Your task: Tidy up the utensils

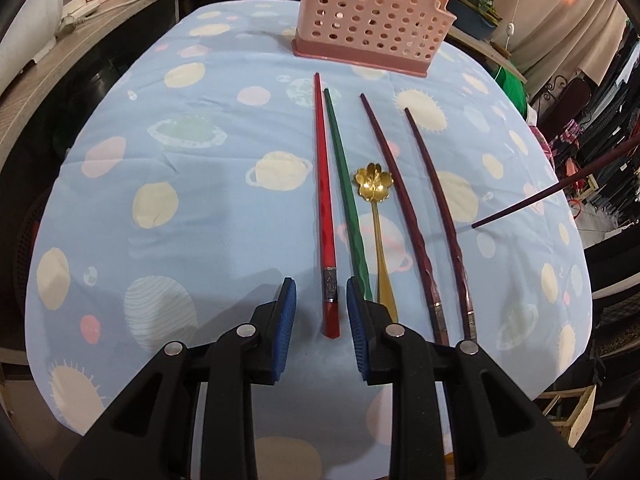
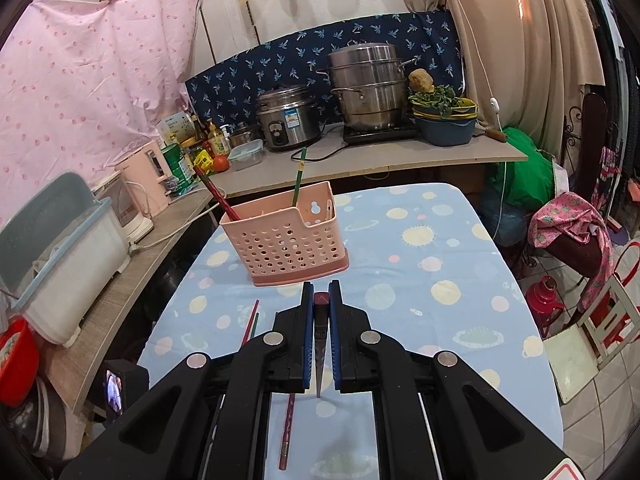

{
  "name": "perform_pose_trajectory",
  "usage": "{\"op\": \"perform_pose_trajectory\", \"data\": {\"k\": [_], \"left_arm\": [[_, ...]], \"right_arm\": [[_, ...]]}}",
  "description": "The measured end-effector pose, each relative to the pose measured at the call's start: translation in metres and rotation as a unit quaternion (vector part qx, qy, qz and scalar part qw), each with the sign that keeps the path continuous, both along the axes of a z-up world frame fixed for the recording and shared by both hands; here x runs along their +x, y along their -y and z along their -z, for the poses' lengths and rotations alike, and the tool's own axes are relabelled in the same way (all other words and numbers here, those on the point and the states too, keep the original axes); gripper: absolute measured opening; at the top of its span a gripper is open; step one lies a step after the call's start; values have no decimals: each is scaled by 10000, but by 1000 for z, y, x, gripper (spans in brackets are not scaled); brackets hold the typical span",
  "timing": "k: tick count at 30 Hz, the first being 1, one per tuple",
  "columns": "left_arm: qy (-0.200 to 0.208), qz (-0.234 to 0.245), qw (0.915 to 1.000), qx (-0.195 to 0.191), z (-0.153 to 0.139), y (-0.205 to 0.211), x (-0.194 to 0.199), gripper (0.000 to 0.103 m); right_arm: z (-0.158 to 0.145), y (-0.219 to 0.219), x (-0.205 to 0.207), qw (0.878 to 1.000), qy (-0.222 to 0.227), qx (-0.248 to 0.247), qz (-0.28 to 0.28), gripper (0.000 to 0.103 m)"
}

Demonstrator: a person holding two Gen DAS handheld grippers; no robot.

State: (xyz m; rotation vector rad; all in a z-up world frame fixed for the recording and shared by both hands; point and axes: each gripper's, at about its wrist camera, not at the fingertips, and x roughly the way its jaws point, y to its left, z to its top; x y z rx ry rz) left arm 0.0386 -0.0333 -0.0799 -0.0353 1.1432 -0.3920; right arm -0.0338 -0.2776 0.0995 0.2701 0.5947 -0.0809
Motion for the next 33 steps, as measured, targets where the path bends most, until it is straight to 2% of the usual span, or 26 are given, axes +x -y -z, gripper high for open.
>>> {"op": "perform_pose_trajectory", "data": {"k": [3,6,7,13,17,25,33], "left_arm": [[26,14,10000,48,2,1,0,23],[24,45,10000,67,4,2,0,9],[17,53,10000,68,4,2,1,7],[22,30,10000,7,1,-1,-1,7],[180,-84,9998,-33,-15,-8,-1,7],[886,-321,9952,-249,-89,-22,12,7],[1855,-376,9808,-469,-185,-20,51,7]], "right_arm": [[0,0,0,10000,0,7,2,7],[1,1,-1,10000,5,24,12,7],[1,2,-1,10000,6,25,12,7],[1,3,-2,10000,3,30,14,7],[0,3,-2,10000,22,8,8,7],[-14,4,3,9997,223,-92,-23,7],[-37,10,29,9988,467,-92,-91,7]]}}
